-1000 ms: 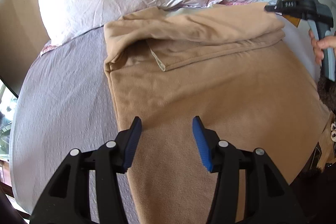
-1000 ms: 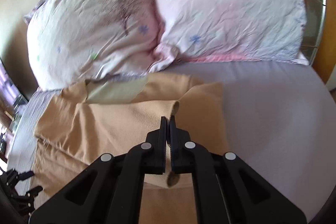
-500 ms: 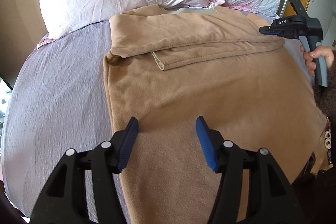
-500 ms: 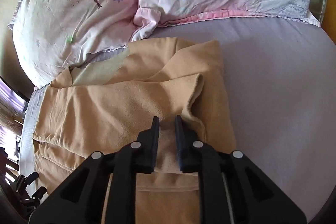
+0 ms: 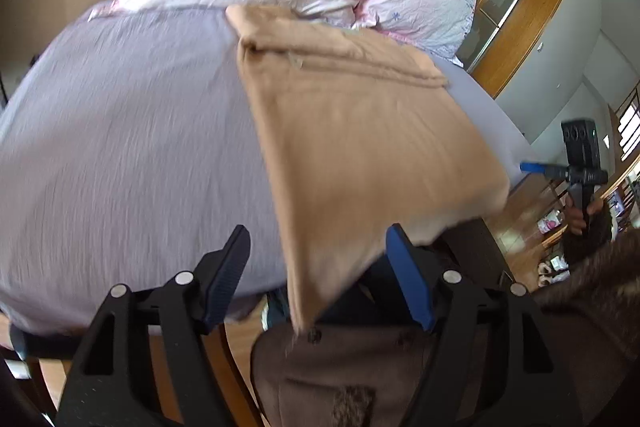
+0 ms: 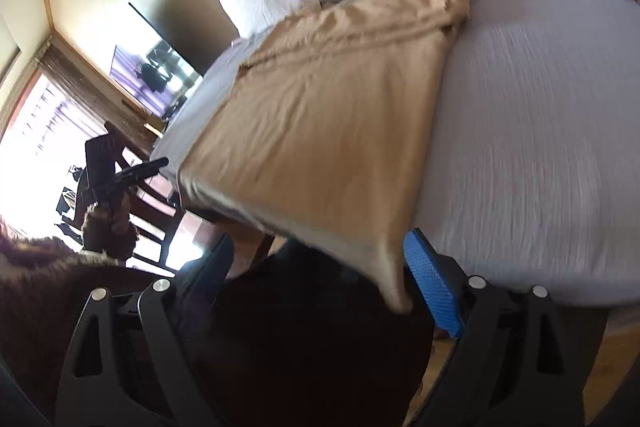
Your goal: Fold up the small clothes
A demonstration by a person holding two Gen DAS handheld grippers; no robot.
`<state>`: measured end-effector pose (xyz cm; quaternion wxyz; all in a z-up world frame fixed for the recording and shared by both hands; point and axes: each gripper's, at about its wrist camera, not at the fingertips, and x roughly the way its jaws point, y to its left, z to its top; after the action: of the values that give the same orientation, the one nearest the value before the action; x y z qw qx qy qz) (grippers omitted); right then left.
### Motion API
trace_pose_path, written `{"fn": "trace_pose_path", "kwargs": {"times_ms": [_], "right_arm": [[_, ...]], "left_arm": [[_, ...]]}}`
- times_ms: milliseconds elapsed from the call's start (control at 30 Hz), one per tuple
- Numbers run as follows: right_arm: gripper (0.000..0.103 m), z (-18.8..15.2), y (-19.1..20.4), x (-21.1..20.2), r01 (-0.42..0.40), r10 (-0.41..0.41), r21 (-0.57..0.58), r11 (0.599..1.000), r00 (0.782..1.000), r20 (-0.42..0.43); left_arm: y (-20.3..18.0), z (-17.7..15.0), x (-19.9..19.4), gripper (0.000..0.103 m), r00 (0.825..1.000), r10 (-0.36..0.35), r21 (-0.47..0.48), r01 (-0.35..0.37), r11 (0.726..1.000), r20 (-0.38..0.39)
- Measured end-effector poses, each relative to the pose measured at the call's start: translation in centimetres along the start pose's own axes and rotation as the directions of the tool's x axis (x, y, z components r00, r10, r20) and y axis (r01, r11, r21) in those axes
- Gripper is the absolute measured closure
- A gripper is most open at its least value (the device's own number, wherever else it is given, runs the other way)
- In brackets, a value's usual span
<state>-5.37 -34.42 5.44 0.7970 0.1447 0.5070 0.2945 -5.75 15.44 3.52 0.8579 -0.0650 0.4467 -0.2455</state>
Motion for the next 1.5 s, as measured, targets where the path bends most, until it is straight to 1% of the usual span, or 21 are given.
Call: {"fn": "trace_pose_path", "kwargs": {"times_ms": [133, 267, 333, 400, 433, 467, 500, 533, 600, 667, 767, 900, 1000, 1033, 1100, 1167, 1233, 1367, 1433, 1467, 1500], "right_arm": [[0.014, -3.6, -3.0, 2.3, -0.019, 0.029, 0.151, 0.988, 0.998, -0.062], [0.014, -3.4, -4.9, 5.7, -0.15, 0.16, 0.202, 0.968, 0.987, -0.031], [0.015, -3.3, -5.1, 6.8, -0.174, 0.183, 0.202, 0.964, 0.983, -0.024], [0.025, -3.2, -5.4, 7.9, -0.206, 0.214, 0.211, 0.956, 0.977, -0.019], [0.042, -3.3, -5.5, 8.2, -0.232, 0.24, 0.214, 0.949, 0.971, -0.011], [0.069, -3.5, -5.4, 8.5, -0.267, 0.274, 0.208, 0.941, 0.962, -0.006], [0.084, -3.7, -5.1, 8.6, -0.285, 0.293, 0.198, 0.938, 0.956, -0.01], [0.094, -3.8, -4.7, 8.6, -0.294, 0.303, 0.182, 0.938, 0.953, -0.019], [0.095, -3.5, -3.1, 7.6, -0.333, 0.338, 0.121, 0.935, 0.941, -0.015], [0.095, -2.2, -1.5, 5.3, -0.363, 0.362, 0.048, 0.93, 0.932, 0.031], [0.095, 2.5, -0.2, 1.7, -0.359, 0.361, -0.041, 0.932, 0.917, 0.167], [0.095, 11.9, -1.2, -0.5, -0.289, 0.284, -0.043, 0.956, 0.883, 0.373], [0.095, 19.1, -4.5, 0.6, -0.236, 0.17, 0.074, 0.969, 0.854, 0.492], [0.095, 21.5, -6.1, 1.8, -0.211, 0.108, 0.147, 0.966, 0.852, 0.513], [0.095, 25.1, -9.4, 4.7, -0.14, -0.009, 0.273, 0.952, 0.876, 0.482], [0.095, 27.6, -13.1, 8.4, -0.074, -0.096, 0.384, 0.92, 0.909, 0.405], [0.095, 28.6, -14.8, 10.3, -0.049, -0.135, 0.442, 0.896, 0.917, 0.376], [0.095, 29.7, -16.0, 10.7, -0.09, -0.154, 0.51, 0.855, 0.896, 0.416], [0.092, 30.2, -16.2, 10.0, -0.073, -0.204, 0.545, 0.835, 0.879, 0.432], [0.085, 30.5, -16.7, 10.0, -0.082, -0.207, 0.562, 0.823, 0.878, 0.431], [0.082, 30.8, -17.4, 10.0, -0.085, -0.201, 0.571, 0.816, 0.885, 0.42]], "left_arm": [[1.0, -3.3, 0.8, 0.033, 0.998, -0.053, -0.074, 0.05, 0.996, -0.028], [0.9, -4.0, 3.2, 0.033, 0.992, -0.119, -0.117, 0.114, 0.987, -0.04], [0.8, -3.8, 4.3, 0.033, 0.991, -0.131, -0.138, 0.124, 0.983, -0.043], [1.3, -3.6, 5.2, 0.041, 0.991, -0.129, -0.18, 0.121, 0.976, -0.038], [1.7, -3.6, 5.6, 0.048, 0.989, -0.144, -0.209, 0.135, 0.969, -0.03], [2.2, -3.6, 5.9, 0.073, 0.986, -0.168, -0.242, 0.158, 0.957, -0.021], [2.7, -3.6, 6.2, 0.099, 0.979, -0.203, -0.282, 0.191, 0.94, -0.016], [3.1, -3.8, 6.1, 0.099, 0.974, -0.228, -0.315, 0.215, 0.924, -0.006], [2.9, -3.8, 5.1, 0.099, 0.966, -0.259, -0.319, 0.251, 0.914, 0.016], [2.0, -2.7, 3.0, 0.099, 0.968, -0.249, -0.284, 0.25, 0.926, 0.042], [1.2, 1.6, -0.2, 0.099, 0.965, -0.222, -0.215, 0.249, 0.944, 0.143], [2.1, 10.5, -0.4, 0.099, 0.957, -0.154, -0.185, 0.202, 0.962, 0.244], [4.5, 18.0, 3.3, 0.099, 0.956, -0.092, -0.259, 0.167, 0.951, 0.279], [5.5, 20.2, 5.3, 0.099, 0.961, -0.073, -0.286, 0.152, 0.946, 0.269], [7.7, 23.7, 10.0, 0.099, 0.976, -0.031, -0.359, 0.108, 0.927, 0.214], [9.9, 25.6, 14.0, 0.099, 0.99, -0.002, -0.417, 0.061, 0.907, 0.139], [11.5, 26.2, 16.7, 0.099, 0.995, -0.01, -0.475, 0.055, 0.878, 0.096], [13.3, 26.5, 17.2, 0.098, 0.983, -0.071, -0.531, 0.151, 0.834, 0.167], [14.6, 26.5, 17.0, 0.095, 0.968, -0.095, -0.575, 0.216, 0.79, 0.233], [15.3, 26.5, 16.9, 0.092, 0.961, -0.104, -0.599, 0.242, 0.763, 0.255], [16.0, 26.7, 16.9, 0.076, 0.951, -0.125, -0.626, 0.282, 0.728, 0.282]]}}
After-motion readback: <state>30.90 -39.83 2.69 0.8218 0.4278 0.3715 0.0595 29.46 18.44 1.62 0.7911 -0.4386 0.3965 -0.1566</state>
